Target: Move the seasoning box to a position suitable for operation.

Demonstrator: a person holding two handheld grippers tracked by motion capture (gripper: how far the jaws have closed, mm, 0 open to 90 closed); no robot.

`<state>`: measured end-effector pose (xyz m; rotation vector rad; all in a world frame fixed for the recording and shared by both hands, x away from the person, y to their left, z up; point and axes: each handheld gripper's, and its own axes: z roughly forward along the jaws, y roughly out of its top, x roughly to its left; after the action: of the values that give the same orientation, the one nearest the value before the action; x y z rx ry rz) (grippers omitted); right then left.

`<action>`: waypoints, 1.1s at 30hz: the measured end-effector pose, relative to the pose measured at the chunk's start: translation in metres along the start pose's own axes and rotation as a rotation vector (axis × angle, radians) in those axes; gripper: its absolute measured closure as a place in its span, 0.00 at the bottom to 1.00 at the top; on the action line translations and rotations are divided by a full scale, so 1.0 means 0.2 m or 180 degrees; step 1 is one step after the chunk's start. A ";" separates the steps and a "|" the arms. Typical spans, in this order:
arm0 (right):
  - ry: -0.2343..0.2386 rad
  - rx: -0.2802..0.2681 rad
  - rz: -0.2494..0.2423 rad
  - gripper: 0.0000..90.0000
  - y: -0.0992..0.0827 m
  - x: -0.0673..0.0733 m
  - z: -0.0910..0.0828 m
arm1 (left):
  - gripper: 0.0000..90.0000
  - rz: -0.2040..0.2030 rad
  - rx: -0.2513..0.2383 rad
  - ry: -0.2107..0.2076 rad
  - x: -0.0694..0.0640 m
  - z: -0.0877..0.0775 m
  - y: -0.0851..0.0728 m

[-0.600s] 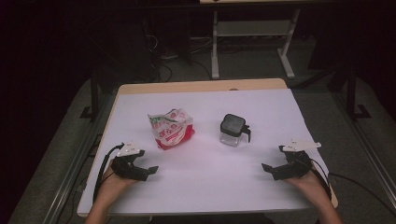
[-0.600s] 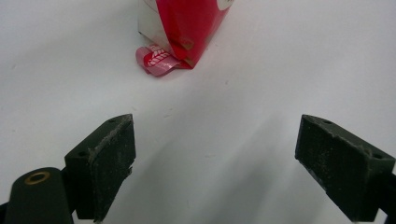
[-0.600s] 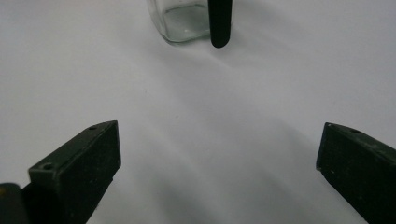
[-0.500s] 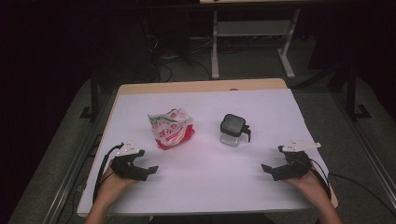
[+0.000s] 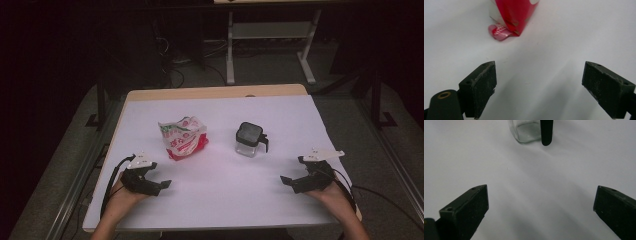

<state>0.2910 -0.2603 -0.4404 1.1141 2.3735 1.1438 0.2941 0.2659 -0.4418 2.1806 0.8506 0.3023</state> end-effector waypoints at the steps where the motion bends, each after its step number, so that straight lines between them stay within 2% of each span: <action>1: -0.0010 0.0013 -0.0015 0.00 0.01 0.01 0.00 | 0.13 0.0015 0.0021 -0.0009 0.00 0.00 0.00; 2: -0.0002 0.0018 -0.0081 0.00 0.02 0.02 0.01 | 0.13 0.0004 0.0012 -0.0008 -0.01 0.00 0.00; 5: 0.0026 0.0034 -0.0148 0.00 0.06 0.03 0.01 | 0.13 -0.0005 -0.0020 -0.0018 -0.02 -0.01 -0.01; 11: 0.0031 0.0084 -0.0198 0.00 0.11 0.04 0.01 | 0.13 0.0037 -0.0002 -0.0022 -0.02 0.00 -0.01; 18: 0.0039 0.0164 -0.0231 0.00 0.17 0.02 0.01 | 0.14 0.0032 -0.0025 -0.0035 -0.02 -0.01 -0.02; 20: 0.0028 0.0191 -0.0243 0.00 0.18 0.02 0.01 | 0.14 -0.0003 -0.0030 -0.0042 -0.02 -0.01 -0.02; 22: 0.0001 0.0226 -0.0271 0.00 0.21 0.02 0.01 | 0.14 0.0035 -0.0025 -0.0042 -0.02 -0.01 -0.02; 25: -0.0028 0.0285 -0.0375 0.00 0.25 0.01 0.01 | 0.14 0.0028 -0.0022 -0.0053 -0.03 -0.01 -0.01; 33: -0.0009 0.0344 -0.0442 0.00 0.33 -0.01 0.01 | 0.14 0.0003 -0.0043 -0.0063 -0.03 0.00 -0.01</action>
<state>0.3274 -0.2345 -0.3928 0.9648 2.4926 0.9776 0.2877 0.2634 -0.4430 2.1682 0.8344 0.2856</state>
